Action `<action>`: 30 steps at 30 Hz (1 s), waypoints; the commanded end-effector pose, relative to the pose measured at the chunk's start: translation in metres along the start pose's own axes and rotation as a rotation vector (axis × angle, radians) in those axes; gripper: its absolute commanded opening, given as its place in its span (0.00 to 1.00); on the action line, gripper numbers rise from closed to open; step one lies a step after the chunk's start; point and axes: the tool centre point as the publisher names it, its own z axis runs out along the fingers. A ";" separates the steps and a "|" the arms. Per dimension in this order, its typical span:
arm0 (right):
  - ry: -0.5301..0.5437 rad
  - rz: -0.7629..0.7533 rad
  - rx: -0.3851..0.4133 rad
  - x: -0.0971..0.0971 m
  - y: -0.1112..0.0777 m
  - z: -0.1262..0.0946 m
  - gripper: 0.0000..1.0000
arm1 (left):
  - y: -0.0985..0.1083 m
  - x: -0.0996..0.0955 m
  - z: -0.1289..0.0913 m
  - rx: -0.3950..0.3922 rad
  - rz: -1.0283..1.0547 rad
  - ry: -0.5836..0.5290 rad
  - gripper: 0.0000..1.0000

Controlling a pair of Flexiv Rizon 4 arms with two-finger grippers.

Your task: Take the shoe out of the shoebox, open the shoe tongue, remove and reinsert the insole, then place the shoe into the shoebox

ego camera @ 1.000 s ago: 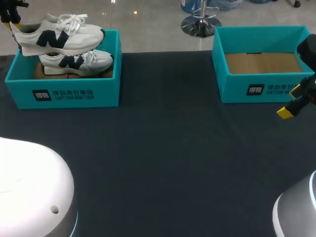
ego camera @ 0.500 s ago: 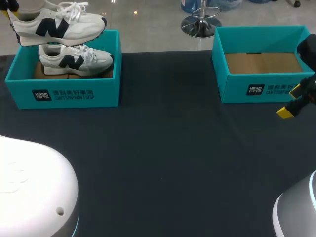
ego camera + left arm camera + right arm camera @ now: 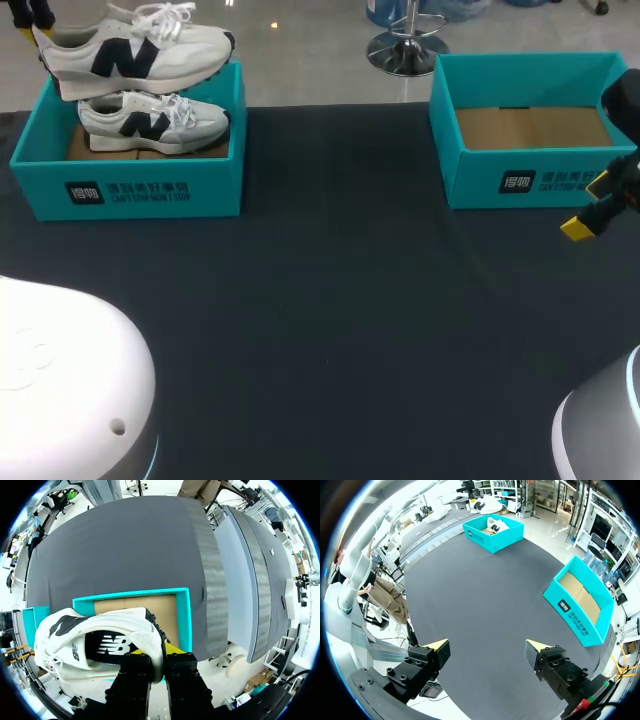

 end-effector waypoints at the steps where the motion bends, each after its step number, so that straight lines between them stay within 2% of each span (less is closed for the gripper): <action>1: 0.003 0.000 0.005 -0.002 0.002 0.001 1.00 | -0.044 -0.045 -0.011 -0.019 -0.004 0.025 0.00; 5: 0.003 0.000 0.005 -0.002 0.002 0.001 1.00 | -0.085 -0.089 -0.017 -0.017 0.028 0.026 0.00; 11: 0.003 0.000 0.005 -0.002 0.002 0.001 1.00 | -0.136 -0.151 -0.019 -0.026 0.066 0.070 0.00; 19: 0.003 0.000 0.005 -0.002 0.002 0.001 1.00 | -0.197 -0.230 -0.002 0.018 0.121 0.087 0.00; 22: 0.003 0.000 0.005 -0.002 0.002 0.001 1.00 | -0.215 -0.254 0.011 0.037 0.115 0.096 0.00; 25: 0.003 0.000 0.005 -0.002 0.002 0.001 1.00 | -0.229 -0.269 0.022 0.059 0.087 0.089 0.00; 30: 0.003 0.000 0.005 -0.002 0.002 0.001 1.00 | -0.249 -0.292 0.035 0.025 0.039 0.096 0.00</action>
